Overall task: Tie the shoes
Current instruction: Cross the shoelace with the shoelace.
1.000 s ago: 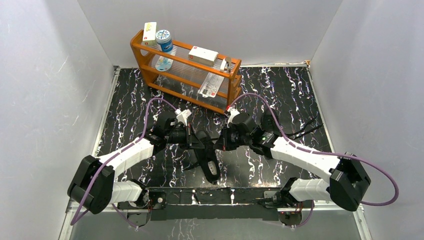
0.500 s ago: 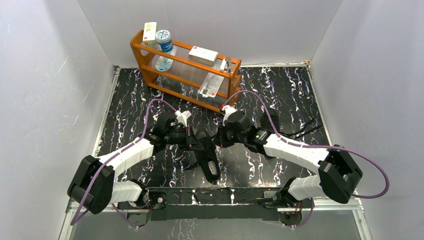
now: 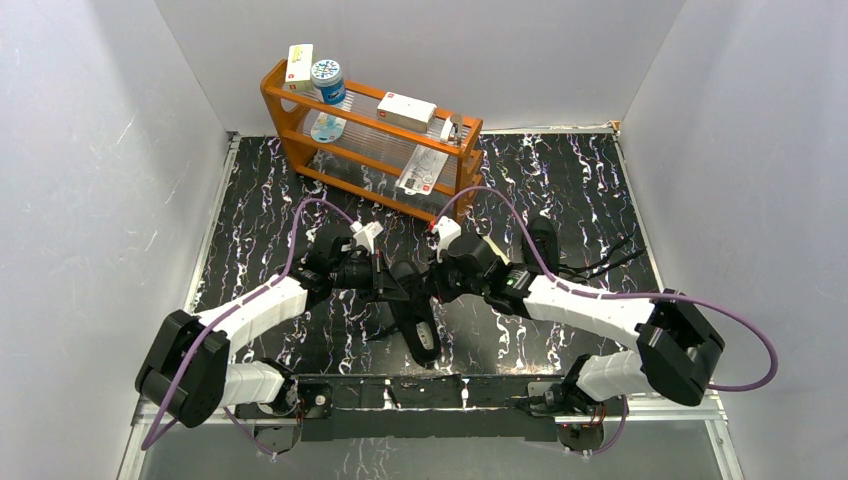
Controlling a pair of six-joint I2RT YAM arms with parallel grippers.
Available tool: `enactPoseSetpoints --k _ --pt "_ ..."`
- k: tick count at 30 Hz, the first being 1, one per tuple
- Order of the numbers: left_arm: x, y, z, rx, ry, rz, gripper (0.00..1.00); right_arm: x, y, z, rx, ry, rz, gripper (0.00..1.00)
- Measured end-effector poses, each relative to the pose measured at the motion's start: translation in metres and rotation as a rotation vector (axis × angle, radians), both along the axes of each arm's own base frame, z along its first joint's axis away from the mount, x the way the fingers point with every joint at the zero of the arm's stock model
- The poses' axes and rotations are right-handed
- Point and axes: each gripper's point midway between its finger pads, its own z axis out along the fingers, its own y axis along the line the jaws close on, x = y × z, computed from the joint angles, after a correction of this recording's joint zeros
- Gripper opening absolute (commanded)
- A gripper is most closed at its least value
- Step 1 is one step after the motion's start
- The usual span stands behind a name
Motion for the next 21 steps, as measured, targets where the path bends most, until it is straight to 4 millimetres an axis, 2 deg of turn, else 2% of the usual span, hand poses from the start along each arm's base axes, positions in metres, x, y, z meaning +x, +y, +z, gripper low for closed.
enactPoseSetpoints --k 8,13,16,21 --pt "-0.008 -0.005 -0.002 -0.031 0.058 -0.04 0.01 0.0 -0.001 -0.01 -0.028 -0.071 -0.003 0.0" --pt "-0.01 -0.007 -0.001 -0.055 0.091 -0.073 0.23 0.002 -0.004 -0.014 -0.043 -0.09 -0.021 0.0" --pt "0.0 -0.005 0.006 -0.064 0.091 -0.072 0.34 0.003 -0.004 -0.014 -0.03 -0.092 -0.032 0.0" --pt "0.017 0.005 0.019 -0.041 0.048 -0.056 0.39 -0.001 -0.009 -0.02 -0.031 -0.075 -0.045 0.0"
